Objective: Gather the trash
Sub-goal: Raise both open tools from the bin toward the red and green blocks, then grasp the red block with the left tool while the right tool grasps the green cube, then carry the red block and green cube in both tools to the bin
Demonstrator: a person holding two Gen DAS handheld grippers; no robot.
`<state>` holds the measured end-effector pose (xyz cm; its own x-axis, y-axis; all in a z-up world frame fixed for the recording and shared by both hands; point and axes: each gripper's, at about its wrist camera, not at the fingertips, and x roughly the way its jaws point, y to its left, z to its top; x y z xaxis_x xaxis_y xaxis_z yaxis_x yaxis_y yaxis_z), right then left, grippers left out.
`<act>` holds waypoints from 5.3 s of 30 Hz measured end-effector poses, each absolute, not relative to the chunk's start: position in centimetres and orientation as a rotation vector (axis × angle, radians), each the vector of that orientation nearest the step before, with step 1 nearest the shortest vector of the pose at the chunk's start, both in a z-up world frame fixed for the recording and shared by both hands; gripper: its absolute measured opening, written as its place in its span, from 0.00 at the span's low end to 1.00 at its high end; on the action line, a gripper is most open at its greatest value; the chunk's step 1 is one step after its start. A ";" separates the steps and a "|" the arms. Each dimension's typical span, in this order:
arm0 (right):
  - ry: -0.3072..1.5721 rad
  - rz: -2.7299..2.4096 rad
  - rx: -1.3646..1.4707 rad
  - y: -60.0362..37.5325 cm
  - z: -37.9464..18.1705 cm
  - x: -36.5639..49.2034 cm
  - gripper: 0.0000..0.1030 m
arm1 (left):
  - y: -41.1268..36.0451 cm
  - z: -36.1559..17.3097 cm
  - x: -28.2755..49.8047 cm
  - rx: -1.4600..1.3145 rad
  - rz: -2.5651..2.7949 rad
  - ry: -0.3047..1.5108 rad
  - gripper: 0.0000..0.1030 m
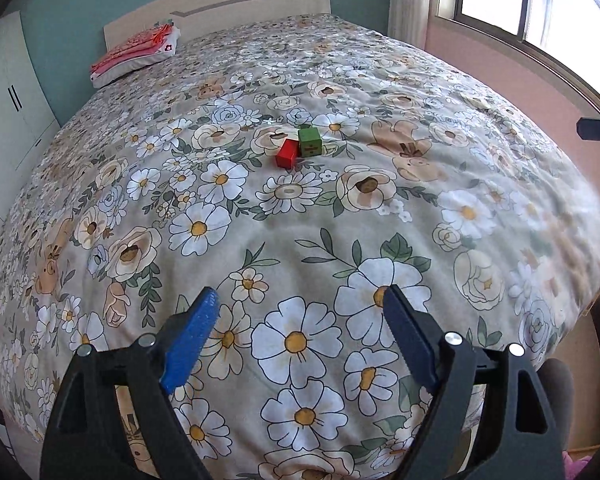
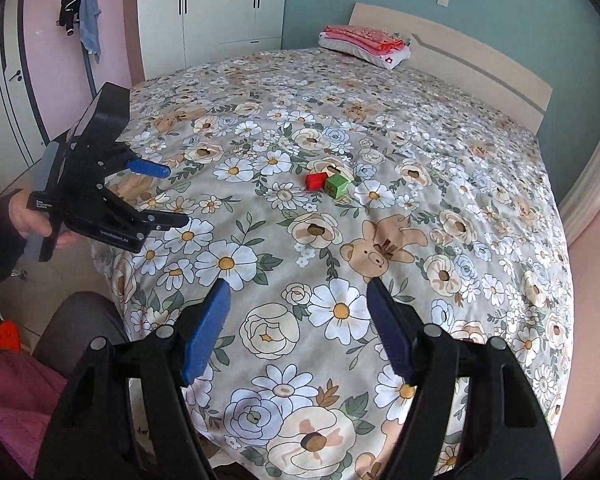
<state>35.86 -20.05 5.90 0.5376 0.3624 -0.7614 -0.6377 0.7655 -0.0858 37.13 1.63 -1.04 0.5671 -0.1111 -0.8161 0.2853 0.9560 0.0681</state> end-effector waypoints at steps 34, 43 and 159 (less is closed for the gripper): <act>0.894 0.767 -0.502 -13.2 -9.1 62.1 0.71 | 0.8 -10.7 57.2 0.039 -0.424 1.102 0.70; 0.891 0.847 -0.529 -10.7 -11.0 65.3 0.71 | 0.3 -10.8 59.7 0.054 -0.457 1.065 0.64; 0.591 0.271 -0.429 -18.8 21.5 14.0 0.30 | 1.0 18.5 14.8 0.237 -0.253 0.616 0.21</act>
